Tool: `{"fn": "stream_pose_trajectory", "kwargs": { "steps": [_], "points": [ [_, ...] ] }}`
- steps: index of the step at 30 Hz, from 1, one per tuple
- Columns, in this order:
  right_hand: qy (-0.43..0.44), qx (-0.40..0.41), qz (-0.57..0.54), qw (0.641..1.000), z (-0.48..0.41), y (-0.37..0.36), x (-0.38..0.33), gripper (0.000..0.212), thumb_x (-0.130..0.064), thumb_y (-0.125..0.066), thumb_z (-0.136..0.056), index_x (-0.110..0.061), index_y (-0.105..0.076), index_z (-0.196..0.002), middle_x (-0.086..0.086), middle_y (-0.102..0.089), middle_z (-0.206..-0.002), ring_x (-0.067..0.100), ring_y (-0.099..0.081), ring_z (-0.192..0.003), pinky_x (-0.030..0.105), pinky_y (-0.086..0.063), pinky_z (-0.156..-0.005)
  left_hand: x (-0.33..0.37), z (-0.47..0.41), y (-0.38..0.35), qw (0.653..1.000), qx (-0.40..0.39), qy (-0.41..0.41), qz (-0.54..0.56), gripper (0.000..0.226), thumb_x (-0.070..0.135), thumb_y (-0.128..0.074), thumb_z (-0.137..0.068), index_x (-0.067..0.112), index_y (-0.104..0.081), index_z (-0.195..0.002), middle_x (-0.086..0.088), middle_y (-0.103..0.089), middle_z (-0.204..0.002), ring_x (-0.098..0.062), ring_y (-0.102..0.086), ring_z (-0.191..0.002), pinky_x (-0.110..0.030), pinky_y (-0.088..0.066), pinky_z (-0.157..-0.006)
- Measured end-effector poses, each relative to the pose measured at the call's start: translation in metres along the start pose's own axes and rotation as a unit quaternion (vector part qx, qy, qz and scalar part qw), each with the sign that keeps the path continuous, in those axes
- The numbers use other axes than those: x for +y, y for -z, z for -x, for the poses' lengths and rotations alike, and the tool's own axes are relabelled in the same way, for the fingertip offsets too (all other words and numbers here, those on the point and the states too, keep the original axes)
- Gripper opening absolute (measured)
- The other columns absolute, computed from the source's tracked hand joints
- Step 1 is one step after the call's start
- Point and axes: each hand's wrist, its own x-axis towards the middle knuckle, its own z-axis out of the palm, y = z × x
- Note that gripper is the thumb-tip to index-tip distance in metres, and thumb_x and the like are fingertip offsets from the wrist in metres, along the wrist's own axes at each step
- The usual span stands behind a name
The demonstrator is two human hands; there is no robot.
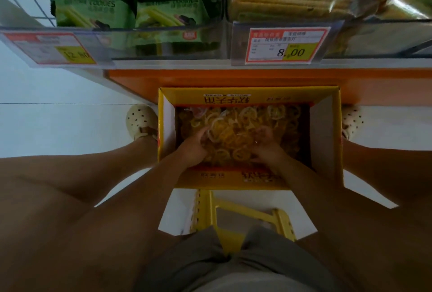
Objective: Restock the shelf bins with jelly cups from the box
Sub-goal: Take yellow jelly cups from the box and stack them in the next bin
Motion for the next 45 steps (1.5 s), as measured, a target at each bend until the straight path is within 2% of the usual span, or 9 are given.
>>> {"fn": "stream_pose_trajectory", "kwargs": {
  "steps": [3, 6, 8, 13, 18, 24, 29, 35, 45],
  "points": [
    [0.037, -0.027, 0.035, 0.998, 0.004, -0.005, -0.003, 0.070, 0.000, -0.069, -0.083, -0.028, -0.030, -0.136, -0.005, -0.043, -0.135, 0.013, -0.054, -0.108, 0.042, -0.057, -0.083, 0.012, -0.004, -0.007, 0.999, -0.037, 0.004, -0.024, 0.093, 0.004, -0.062, -0.088, 0.049, -0.010, -0.149, -0.003, -0.033, -0.152, -0.020, -0.061, -0.098, -0.028, -0.054, -0.066],
    [0.055, -0.067, 0.055, 0.995, 0.007, -0.010, -0.006, 0.098, 0.007, -0.065, -0.083, -0.035, -0.012, -0.153, -0.013, -0.045, -0.121, 0.006, -0.057, -0.101, 0.041, -0.053, -0.089, 0.024, -0.004, -0.013, 0.998, -0.042, 0.030, -0.019, 0.098, 0.009, -0.068, -0.087, 0.054, -0.006, -0.147, -0.005, -0.009, -0.159, -0.031, -0.053, -0.118, -0.040, -0.056, -0.084],
    [0.047, -0.074, 0.069, 0.994, 0.008, -0.013, -0.010, 0.093, 0.009, -0.061, -0.084, -0.037, -0.017, -0.152, -0.021, -0.044, -0.105, 0.010, -0.052, -0.110, 0.046, -0.048, -0.094, 0.028, -0.005, -0.016, 0.998, -0.035, 0.044, 0.026, 0.095, 0.005, -0.067, -0.087, 0.053, -0.011, -0.147, -0.005, -0.017, -0.152, -0.028, -0.056, -0.110, -0.041, -0.058, -0.083],
    [-0.013, -0.074, -0.060, 0.995, -0.007, -0.018, -0.013, 0.055, -0.005, -0.065, -0.088, -0.037, -0.049, -0.129, -0.002, -0.054, -0.134, 0.023, -0.064, -0.104, 0.050, -0.055, -0.087, 0.031, -0.007, -0.023, 0.991, -0.050, 0.080, 0.099, 0.079, -0.001, -0.058, -0.088, 0.043, -0.028, -0.146, -0.007, -0.051, -0.128, -0.027, -0.063, -0.102, -0.046, -0.058, -0.084],
    [-0.049, -0.102, -0.097, 0.989, -0.019, -0.028, -0.005, 0.063, -0.013, -0.058, -0.092, -0.046, -0.035, -0.141, -0.004, -0.054, -0.132, 0.024, -0.061, -0.109, 0.049, -0.052, -0.092, 0.032, -0.003, -0.023, 0.986, -0.054, 0.093, 0.127, 0.071, -0.002, -0.055, -0.089, 0.042, -0.036, -0.142, -0.006, -0.059, -0.121, -0.025, -0.063, -0.104, -0.042, -0.057, -0.086],
    [-0.061, -0.092, -0.125, 0.986, -0.022, -0.027, -0.005, 0.019, -0.022, -0.052, -0.098, -0.031, -0.062, -0.111, 0.005, -0.059, -0.127, 0.026, -0.057, -0.116, 0.047, -0.055, -0.085, 0.029, -0.002, -0.020, 0.973, -0.031, 0.109, 0.200, 0.025, 0.029, -0.057, -0.097, 0.032, -0.056, -0.122, 0.001, -0.053, -0.126, -0.020, -0.053, -0.111, -0.047, -0.055, -0.090],
    [-0.099, -0.114, -0.181, 0.972, -0.017, -0.023, -0.006, 0.026, -0.016, -0.058, -0.095, -0.026, -0.059, -0.119, 0.013, -0.056, -0.128, 0.032, -0.059, -0.112, 0.042, -0.059, -0.073, 0.025, -0.001, -0.016, 0.938, 0.003, 0.153, 0.312, 0.037, 0.054, -0.054, -0.092, 0.030, -0.060, -0.120, -0.002, -0.055, -0.128, -0.025, -0.054, -0.116, -0.048, -0.058, -0.080],
    [-0.101, -0.182, -0.191, 0.959, 0.000, -0.027, -0.017, 0.026, -0.017, -0.058, -0.094, -0.018, -0.059, -0.120, 0.011, -0.065, -0.108, 0.033, -0.062, -0.108, 0.048, -0.055, -0.087, 0.028, 0.003, -0.011, 0.946, 0.033, 0.130, 0.297, 0.009, 0.023, -0.058, -0.095, 0.026, -0.061, -0.104, -0.005, -0.065, -0.107, -0.022, -0.062, -0.095, -0.036, -0.056, -0.073],
    [-0.114, 0.126, -0.062, 0.983, -0.009, 0.008, 0.000, 0.042, -0.044, -0.065, -0.088, -0.017, -0.056, -0.118, 0.008, -0.064, -0.106, 0.027, -0.065, -0.086, 0.032, -0.054, -0.054, 0.021, 0.004, -0.013, 0.978, 0.073, 0.115, 0.157, 0.036, 0.026, -0.039, -0.101, 0.025, -0.048, -0.136, -0.003, -0.058, -0.119, -0.020, -0.055, -0.106, -0.035, -0.043, -0.086]
  ]
}}
